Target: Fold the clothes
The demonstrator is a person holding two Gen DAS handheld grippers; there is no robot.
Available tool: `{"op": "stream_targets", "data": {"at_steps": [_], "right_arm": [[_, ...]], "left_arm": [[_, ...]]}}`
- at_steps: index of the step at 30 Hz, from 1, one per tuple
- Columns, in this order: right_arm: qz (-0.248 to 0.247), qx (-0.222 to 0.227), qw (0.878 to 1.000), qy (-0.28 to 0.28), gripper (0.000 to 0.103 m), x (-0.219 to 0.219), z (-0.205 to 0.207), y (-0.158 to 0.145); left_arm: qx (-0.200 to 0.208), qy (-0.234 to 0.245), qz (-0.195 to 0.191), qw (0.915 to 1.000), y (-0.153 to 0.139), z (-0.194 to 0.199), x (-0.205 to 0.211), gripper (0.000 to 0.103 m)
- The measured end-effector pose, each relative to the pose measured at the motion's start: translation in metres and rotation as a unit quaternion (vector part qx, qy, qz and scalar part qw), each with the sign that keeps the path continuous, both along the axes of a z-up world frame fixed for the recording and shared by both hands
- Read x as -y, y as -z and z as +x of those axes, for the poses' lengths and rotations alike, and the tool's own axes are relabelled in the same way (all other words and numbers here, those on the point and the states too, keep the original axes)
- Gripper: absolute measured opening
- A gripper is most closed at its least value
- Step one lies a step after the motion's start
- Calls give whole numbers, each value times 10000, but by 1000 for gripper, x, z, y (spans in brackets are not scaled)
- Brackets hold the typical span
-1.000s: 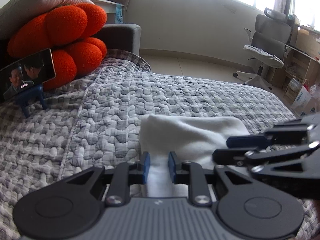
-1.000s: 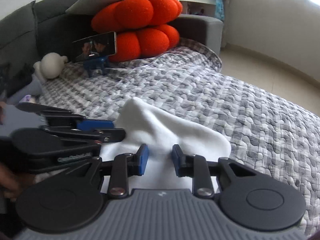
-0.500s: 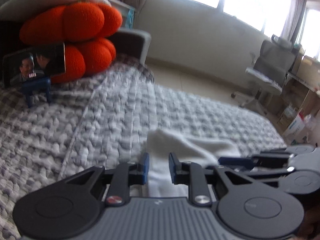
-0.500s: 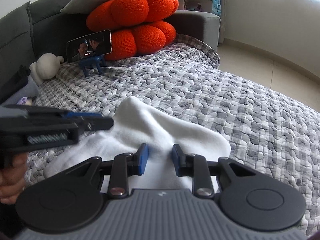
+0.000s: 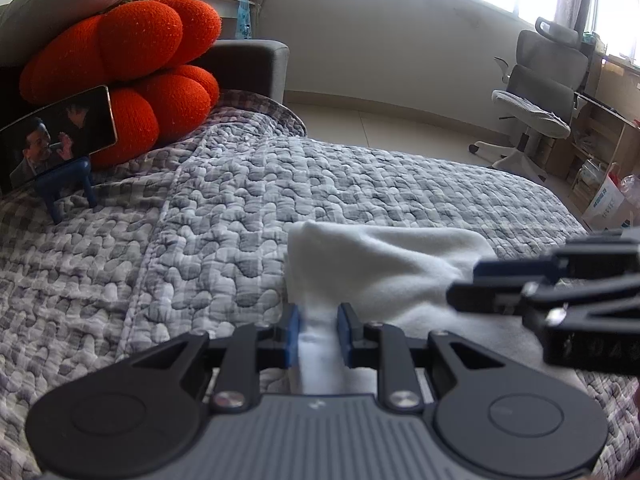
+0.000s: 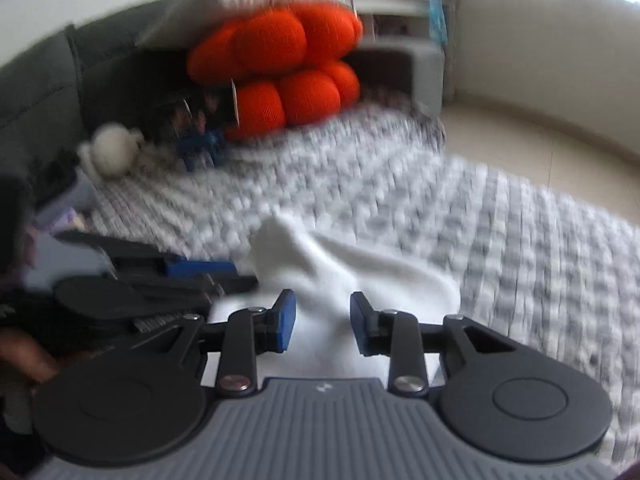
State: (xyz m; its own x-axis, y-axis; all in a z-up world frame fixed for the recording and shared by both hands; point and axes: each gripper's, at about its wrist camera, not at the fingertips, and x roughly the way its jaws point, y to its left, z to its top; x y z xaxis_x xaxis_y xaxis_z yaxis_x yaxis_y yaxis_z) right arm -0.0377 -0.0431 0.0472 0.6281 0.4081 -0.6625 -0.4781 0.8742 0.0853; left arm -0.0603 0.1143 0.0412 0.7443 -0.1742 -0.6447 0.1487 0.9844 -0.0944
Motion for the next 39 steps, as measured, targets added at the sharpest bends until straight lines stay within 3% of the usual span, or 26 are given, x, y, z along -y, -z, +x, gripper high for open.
{"op": "stream_targets", "data": {"at_steps": [2,16,19,22,25,27,34,39], "right_arm": [[-114,20,9999,-7,32,-4,1,-1],[357,-24,9985,408,27,19,14,-10],[372,66,9962,779,30,29,19,-13],[266,-262,9944,988,31,37,29,-3],[93,-275,9942,1038,40,32,33,-1],[195,-392,9927,1124,47,35,37,1],[528,-405,9889,1330,46,49,32,-6],[1212,-628,9790,1513,46,78,29,-12]], "left_arm": [[4,-4,14,10000,0,-1,1,22],[18,10,22,10000,0,-2,2,22],[17,12,25,10000,0,-2,2,22],[22,15,43,10000,0,-2,2,22],[30,17,64,10000,1,-2,3,22],[30,14,53,10000,1,-2,2,22],[19,12,9,10000,1,-1,0,22],[5,11,-19,10000,0,-1,-1,22]]}}
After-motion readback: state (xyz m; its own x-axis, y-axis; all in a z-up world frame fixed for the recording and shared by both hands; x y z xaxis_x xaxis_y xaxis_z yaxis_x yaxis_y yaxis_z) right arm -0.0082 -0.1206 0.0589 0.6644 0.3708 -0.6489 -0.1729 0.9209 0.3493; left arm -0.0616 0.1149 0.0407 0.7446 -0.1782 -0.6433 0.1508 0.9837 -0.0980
